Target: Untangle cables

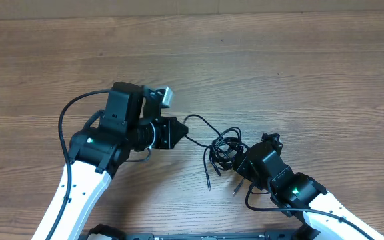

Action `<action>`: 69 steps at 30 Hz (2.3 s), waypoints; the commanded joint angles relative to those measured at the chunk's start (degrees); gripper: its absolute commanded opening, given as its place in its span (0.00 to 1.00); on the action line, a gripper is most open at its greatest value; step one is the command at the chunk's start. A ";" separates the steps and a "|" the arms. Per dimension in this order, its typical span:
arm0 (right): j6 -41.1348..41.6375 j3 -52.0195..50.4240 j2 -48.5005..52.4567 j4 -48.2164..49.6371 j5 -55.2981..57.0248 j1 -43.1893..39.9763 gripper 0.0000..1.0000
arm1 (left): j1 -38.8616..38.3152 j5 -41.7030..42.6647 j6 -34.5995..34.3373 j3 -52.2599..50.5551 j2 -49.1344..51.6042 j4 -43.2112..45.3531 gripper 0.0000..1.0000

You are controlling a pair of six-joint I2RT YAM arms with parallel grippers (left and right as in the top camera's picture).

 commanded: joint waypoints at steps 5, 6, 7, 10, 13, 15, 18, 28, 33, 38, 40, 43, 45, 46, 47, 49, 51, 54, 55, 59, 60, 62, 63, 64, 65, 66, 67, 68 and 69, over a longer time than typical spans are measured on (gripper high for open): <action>-0.15 -0.46 1.68 -3.10 5.20 -0.20 0.04 | 7.43 -3.10 -5.25 4.07 -1.66 0.42 0.04; -0.17 -0.46 1.84 -3.10 5.20 -0.20 0.04 | 8.09 -2.62 -5.25 4.52 -1.73 0.31 0.04; -0.15 -0.46 1.92 -3.10 5.22 -0.20 0.04 | 8.74 -2.05 -5.14 5.03 -1.86 0.20 0.04; -0.15 -0.46 1.99 -3.08 6.05 -0.20 0.06 | 10.03 -1.79 -4.59 5.97 -2.86 0.04 0.04; -0.15 -0.46 2.05 -3.06 6.29 -0.20 0.09 | 10.14 -2.95 -4.48 5.97 -3.41 -0.24 0.04; -0.17 -0.46 2.14 -2.99 6.32 -0.20 0.12 | 10.14 -4.59 -4.44 5.97 -3.54 -1.27 0.04; -0.15 -0.46 2.21 -2.91 6.29 -0.20 0.17 | 10.16 -6.38 -4.44 5.97 -3.45 -3.23 0.04; -0.15 -0.46 2.21 -2.82 6.32 -0.20 0.29 | 10.14 -10.75 -4.48 5.97 -3.45 -7.02 0.05; -0.15 -0.46 2.21 -2.84 6.29 -0.20 0.31 | 9.97 -10.75 -4.90 5.95 -3.41 -8.33 0.05; -0.15 -0.46 2.21 -2.84 6.27 -0.20 0.43 | 9.84 -10.73 -4.96 5.95 -2.80 -10.95 0.08; -0.15 -0.46 2.21 -2.60 6.27 -0.20 0.47 | 9.84 -10.73 -5.38 5.95 -2.29 -11.87 0.11; -0.15 -0.46 2.21 -2.01 6.27 -0.20 0.57 | 9.42 -10.71 -5.99 5.92 -1.44 -13.20 0.18; -0.15 -0.46 2.21 -1.88 6.27 -0.20 0.64 | 8.87 -10.71 -6.47 5.92 -0.55 -13.51 0.19; -0.15 -0.46 2.21 -1.79 6.27 -0.20 0.69 | 8.44 -10.67 -6.71 5.90 0.02 -13.49 0.20; -0.15 -0.46 2.21 -1.75 6.27 -0.20 0.75 | 7.85 -10.71 -7.08 5.84 0.66 -13.38 0.22; -0.15 -0.46 2.21 -1.60 6.27 -0.20 0.79 | 6.36 -10.71 -7.52 5.81 2.03 -13.16 0.26; -0.17 -0.46 2.21 -1.57 6.32 -0.20 0.80 | 3.43 -10.75 -7.50 5.81 4.48 -12.07 0.32; -0.20 -0.46 2.19 -1.64 7.58 -0.22 0.91 | 0.24 -10.78 -7.52 5.81 7.80 -9.66 0.34; -0.20 -0.44 2.19 -1.64 7.58 -0.22 0.92 | -0.46 -10.80 -7.50 5.81 8.76 -9.05 0.33; -0.57 -0.04 1.22 -3.43 7.63 -0.22 0.97 | -2.67 -10.88 -7.65 5.81 13.09 -6.27 0.31; -1.11 0.17 0.59 -4.09 7.76 -0.22 0.99 | -2.95 -11.02 -7.89 5.81 13.94 -5.66 0.30; -1.31 1.01 -1.20 -6.27 7.78 -0.22 1.00 | -3.85 -10.93 -8.98 5.81 16.92 -3.56 0.29; -1.31 1.40 -2.10 -7.10 7.78 -0.22 1.00 | -4.20 -10.95 -9.88 5.81 17.90 -3.04 0.30; -1.31 1.60 -2.91 -7.52 7.78 -0.22 1.00 | -4.68 -10.93 -10.97 5.81 19.02 -2.45 0.30; -1.29 1.62 -3.74 -7.56 7.76 -0.22 1.00 | -5.16 -10.93 -11.91 5.81 19.98 -2.01 0.29; -1.27 1.62 -4.55 -7.56 7.76 -0.22 1.00 | -5.81 -10.93 -12.79 5.81 21.14 -1.49 0.29; -1.29 1.62 -5.16 -7.56 7.78 -0.22 1.00 | -6.45 -10.93 -13.31 5.81 22.10 -0.92 0.28; -1.29 1.62 -5.49 -7.56 7.78 -0.22 1.00 | -7.19 -10.93 -13.88 5.81 23.15 -0.35 0.27; -1.29 1.62 -5.66 -7.56 7.76 -0.22 1.00 | -7.93 -10.93 -14.38 5.81 24.15 0.24 0.27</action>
